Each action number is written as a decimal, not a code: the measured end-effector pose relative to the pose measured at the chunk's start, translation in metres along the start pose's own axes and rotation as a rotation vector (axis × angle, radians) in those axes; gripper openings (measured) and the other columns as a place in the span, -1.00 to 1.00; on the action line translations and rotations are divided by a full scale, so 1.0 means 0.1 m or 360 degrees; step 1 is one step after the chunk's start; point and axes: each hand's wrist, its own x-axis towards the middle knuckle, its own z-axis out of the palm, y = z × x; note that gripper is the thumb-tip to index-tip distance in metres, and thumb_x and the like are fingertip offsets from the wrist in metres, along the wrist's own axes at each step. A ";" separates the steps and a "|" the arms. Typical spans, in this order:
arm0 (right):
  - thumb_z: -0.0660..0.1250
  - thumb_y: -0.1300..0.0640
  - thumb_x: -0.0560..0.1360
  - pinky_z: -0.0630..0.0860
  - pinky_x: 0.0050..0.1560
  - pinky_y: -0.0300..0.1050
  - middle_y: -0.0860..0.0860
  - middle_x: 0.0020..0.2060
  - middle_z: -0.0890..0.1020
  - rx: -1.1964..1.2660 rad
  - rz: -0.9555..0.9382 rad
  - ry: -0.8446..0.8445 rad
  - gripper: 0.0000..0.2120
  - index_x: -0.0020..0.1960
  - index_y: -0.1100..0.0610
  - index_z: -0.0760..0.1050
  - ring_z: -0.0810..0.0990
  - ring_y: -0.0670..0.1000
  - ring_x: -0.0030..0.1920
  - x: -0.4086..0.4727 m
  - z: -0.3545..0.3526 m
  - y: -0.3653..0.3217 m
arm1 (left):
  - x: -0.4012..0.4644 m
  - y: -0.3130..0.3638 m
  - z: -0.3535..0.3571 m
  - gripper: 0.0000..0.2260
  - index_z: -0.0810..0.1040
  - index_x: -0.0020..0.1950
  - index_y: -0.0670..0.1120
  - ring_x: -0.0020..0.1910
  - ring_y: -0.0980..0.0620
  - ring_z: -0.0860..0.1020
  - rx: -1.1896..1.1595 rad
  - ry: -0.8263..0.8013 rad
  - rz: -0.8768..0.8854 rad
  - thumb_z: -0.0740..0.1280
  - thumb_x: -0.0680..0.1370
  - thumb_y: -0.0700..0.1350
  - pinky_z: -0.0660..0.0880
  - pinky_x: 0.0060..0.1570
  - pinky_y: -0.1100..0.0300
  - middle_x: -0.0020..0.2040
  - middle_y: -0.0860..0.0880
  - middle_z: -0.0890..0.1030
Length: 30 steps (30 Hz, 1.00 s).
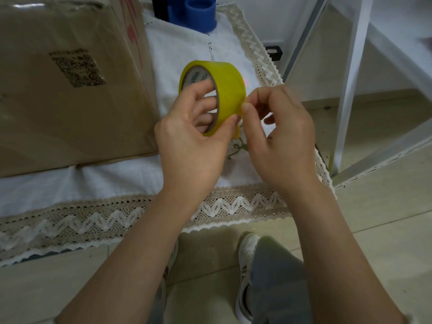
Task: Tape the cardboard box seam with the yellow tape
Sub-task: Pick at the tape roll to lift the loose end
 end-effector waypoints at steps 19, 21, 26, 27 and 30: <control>0.48 0.19 0.51 0.45 -0.22 -0.44 0.02 -0.09 0.69 0.0324 0.0138 0.0179 -0.85 0.08 0.15 0.69 0.59 -0.13 -0.24 -0.01 0.04 -0.03 | 0.02 0.04 -0.01 -0.57 0.52 0.20 0.03 -0.05 0.18 0.68 -0.0069 -0.0018 -0.0039 0.55 0.43 -0.27 0.60 0.01 0.27 -0.02 0.11 0.70; 0.48 0.21 0.52 0.43 -0.22 -0.48 0.02 -0.12 0.70 0.0291 0.0143 0.0229 -0.87 0.06 0.15 0.70 0.58 -0.14 -0.25 -0.02 0.04 -0.03 | 0.01 0.04 0.00 -0.55 0.50 0.20 0.06 -0.04 0.22 0.67 -0.0038 -0.0048 -0.0006 0.54 0.43 -0.27 0.58 0.02 0.32 -0.01 0.13 0.69; 0.44 0.20 0.54 0.51 -0.23 -0.33 0.01 -0.14 0.70 0.0084 0.0027 0.0279 -0.93 0.01 0.16 0.68 0.58 -0.13 -0.25 -0.01 0.04 -0.01 | -0.01 0.03 0.02 -0.53 0.49 0.22 0.07 -0.02 0.22 0.66 -0.0011 -0.0062 0.0041 0.54 0.43 -0.28 0.57 0.04 0.31 0.02 0.09 0.69; 0.43 0.21 0.55 0.53 -0.23 -0.27 0.01 -0.14 0.69 0.0027 -0.0015 0.0280 -0.94 -0.01 0.17 0.67 0.57 -0.14 -0.26 -0.01 0.04 -0.01 | -0.02 0.04 0.03 -0.53 0.49 0.22 0.07 -0.04 0.26 0.66 -0.0002 -0.0048 0.0034 0.54 0.43 -0.28 0.57 0.03 0.34 0.00 0.13 0.68; 0.38 0.28 0.55 0.52 -0.23 -0.19 0.04 -0.14 0.66 -0.0021 -0.0080 0.0266 -0.95 -0.03 0.21 0.63 0.59 -0.07 -0.22 -0.02 0.06 -0.01 | -0.04 0.03 0.04 -0.53 0.51 0.26 0.01 -0.08 0.27 0.66 -0.0010 -0.0019 -0.0004 0.53 0.43 -0.28 0.59 0.02 0.33 -0.04 0.16 0.67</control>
